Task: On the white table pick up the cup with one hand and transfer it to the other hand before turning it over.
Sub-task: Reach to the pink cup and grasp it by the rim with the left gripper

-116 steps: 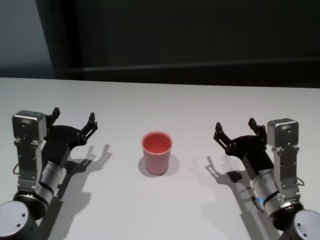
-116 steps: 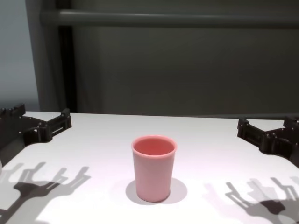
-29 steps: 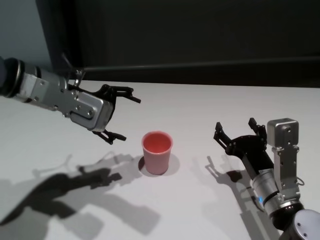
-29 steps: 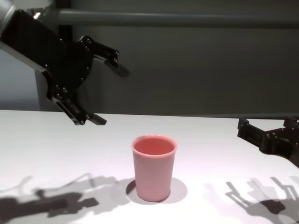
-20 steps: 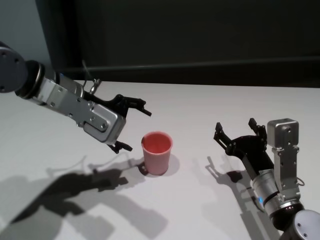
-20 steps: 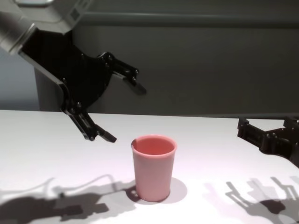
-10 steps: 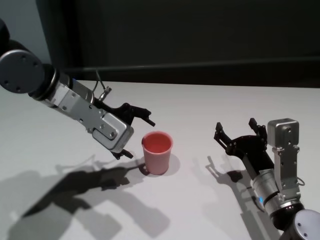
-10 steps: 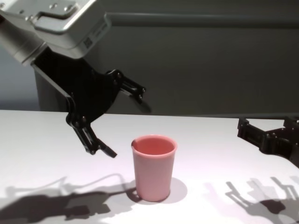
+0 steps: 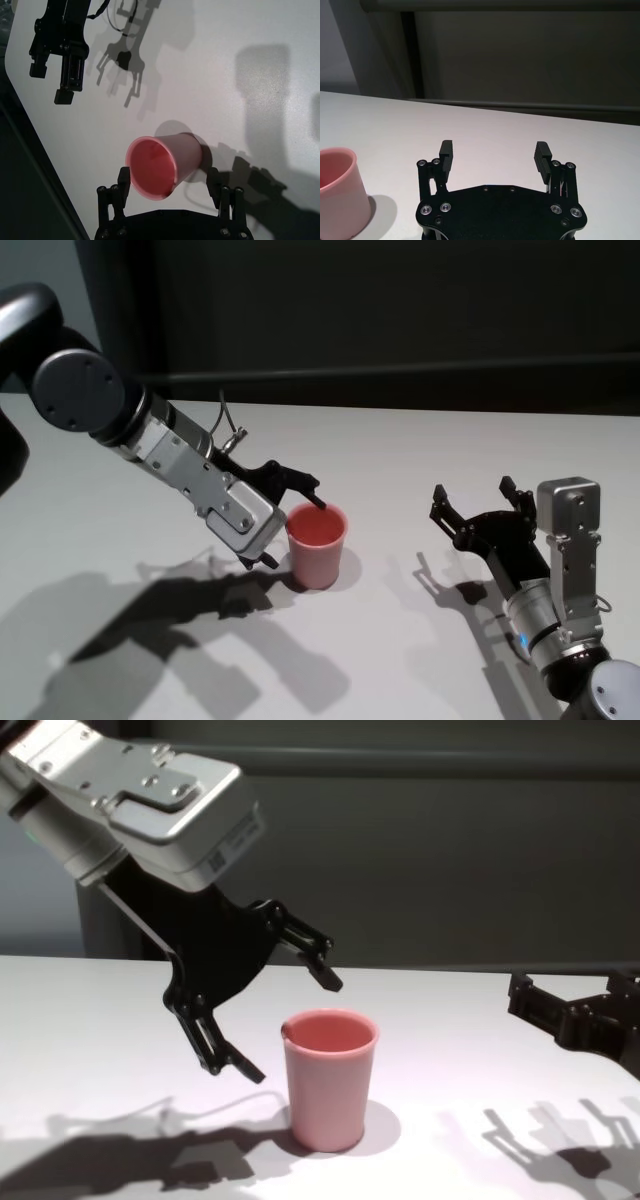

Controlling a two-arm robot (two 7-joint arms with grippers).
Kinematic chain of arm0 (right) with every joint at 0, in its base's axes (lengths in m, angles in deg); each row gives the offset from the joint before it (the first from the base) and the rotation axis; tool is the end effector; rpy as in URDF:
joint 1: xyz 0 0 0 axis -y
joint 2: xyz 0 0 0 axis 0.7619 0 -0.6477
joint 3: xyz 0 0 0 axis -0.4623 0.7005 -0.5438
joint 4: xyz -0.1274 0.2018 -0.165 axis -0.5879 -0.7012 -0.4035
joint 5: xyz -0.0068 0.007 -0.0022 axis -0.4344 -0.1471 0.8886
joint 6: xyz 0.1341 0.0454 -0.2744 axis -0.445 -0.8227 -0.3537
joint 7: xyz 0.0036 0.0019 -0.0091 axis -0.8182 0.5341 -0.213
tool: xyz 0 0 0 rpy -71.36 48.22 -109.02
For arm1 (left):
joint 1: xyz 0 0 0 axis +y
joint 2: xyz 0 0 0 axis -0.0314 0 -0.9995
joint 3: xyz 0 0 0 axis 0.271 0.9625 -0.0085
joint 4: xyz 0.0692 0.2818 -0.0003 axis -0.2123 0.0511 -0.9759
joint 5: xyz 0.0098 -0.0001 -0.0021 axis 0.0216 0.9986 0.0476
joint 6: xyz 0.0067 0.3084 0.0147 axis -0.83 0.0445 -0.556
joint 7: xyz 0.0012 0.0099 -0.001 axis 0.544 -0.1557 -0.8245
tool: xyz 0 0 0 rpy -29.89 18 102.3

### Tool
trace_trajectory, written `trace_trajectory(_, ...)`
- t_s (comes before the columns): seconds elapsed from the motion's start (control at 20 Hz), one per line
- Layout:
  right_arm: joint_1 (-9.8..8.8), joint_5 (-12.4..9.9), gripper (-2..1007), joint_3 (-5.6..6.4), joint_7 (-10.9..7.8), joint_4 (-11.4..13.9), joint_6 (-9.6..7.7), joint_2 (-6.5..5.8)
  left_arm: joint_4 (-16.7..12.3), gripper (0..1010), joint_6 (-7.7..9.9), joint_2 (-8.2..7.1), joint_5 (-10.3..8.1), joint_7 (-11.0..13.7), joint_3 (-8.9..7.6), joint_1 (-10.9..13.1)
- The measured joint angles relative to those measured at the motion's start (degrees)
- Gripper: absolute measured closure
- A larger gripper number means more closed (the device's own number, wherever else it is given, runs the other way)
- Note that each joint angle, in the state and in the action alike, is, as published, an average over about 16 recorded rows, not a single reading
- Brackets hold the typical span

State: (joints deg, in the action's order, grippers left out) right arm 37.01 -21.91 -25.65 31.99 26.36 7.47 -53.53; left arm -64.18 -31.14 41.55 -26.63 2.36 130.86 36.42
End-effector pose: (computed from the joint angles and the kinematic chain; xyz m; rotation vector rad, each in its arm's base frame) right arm 0.3002 0.0394 -0.3070 0.0400 0.0386 -1.3661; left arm 0.4659 -0.0196 -0.1149 0.9645 -0.9492 -0.3490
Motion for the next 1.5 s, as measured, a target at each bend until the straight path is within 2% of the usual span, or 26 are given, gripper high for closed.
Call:
trace_trajectory(0.65,0.00,0.00,4,0.00,0.00,0.00,0.00,0.00,4.96,9,-2.83,2.68,0.78,-0.03,3.35,-2.01)
trace_trajectory(1.05,0.00,0.00,5,0.00,0.00,0.00,0.00,0.00,7.18,9,-4.01,3.47,1.41,-0.41,5.02,-2.93)
trace_trajectory(1.5,0.00,0.00,5,0.00,0.00,0.00,0.00,0.00,8.31,9,-4.59,3.72,1.51,-0.74,6.51,-3.55)
